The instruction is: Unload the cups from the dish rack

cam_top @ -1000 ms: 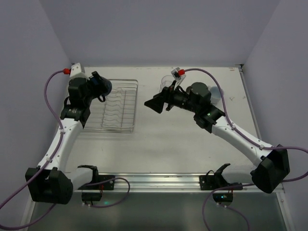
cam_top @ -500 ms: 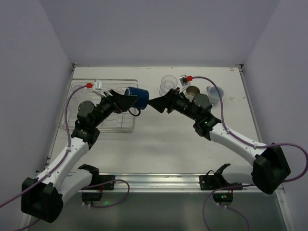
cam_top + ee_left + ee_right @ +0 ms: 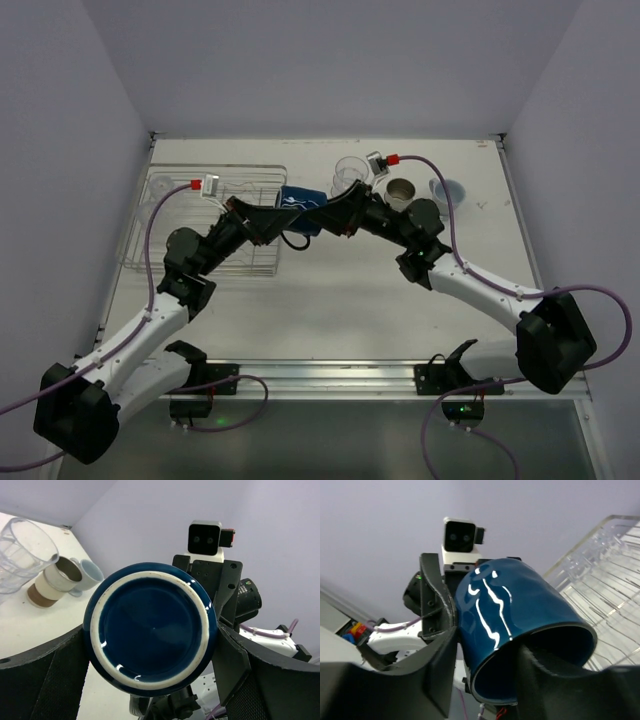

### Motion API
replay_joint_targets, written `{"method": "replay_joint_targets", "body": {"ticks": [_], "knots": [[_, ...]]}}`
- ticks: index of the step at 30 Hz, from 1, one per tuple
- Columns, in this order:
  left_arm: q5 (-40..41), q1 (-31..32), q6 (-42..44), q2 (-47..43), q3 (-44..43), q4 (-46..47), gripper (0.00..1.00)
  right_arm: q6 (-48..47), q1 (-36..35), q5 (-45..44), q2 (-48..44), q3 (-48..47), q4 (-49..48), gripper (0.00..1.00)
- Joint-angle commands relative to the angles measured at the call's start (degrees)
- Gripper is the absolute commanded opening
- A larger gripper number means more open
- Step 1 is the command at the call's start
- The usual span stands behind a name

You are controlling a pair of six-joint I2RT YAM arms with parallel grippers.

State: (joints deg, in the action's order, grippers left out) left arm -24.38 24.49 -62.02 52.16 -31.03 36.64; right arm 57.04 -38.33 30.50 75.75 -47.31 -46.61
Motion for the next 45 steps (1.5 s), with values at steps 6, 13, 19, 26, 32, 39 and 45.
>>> {"method": "replay_joint_targets", "body": {"ticks": [6,13,19,26,32,39,45], "knots": [[3.11,3.99,-1.09,-1.09,-0.35,11.61,0.49,8.00,-0.52,0.88,-0.42,5.12,-18.42,0.06],[5.48,3.99,11.72,-6.71,-6.74,-7.08,1.00,-3.66,-0.26,-1.14,-8.23,4.69,-2.21,0.00],[18.82,3.90,33.50,-11.46,-17.56,-39.68,1.00,-23.62,-0.34,-9.47,-14.75,-3.21,41.43,0.00],[34.20,3.90,45.93,-12.87,-18.02,-55.88,1.00,-36.63,-0.35,-20.82,-9.40,-11.92,71.46,0.00],[39.23,3.90,47.34,-14.80,-12.49,-54.93,1.00,-42.53,-2.18,-32.15,7.29,-23.94,84.57,0.00],[41.25,3.81,48.13,-15.16,-10.81,-55.18,1.00,-44.29,-7.02,-41.12,24.87,-37.14,90.99,0.00],[42.84,3.55,47.96,-15.34,-10.55,-55.36,1.00,-44.03,-7.90,-42.81,31.48,-38.39,88.36,0.00]]}}
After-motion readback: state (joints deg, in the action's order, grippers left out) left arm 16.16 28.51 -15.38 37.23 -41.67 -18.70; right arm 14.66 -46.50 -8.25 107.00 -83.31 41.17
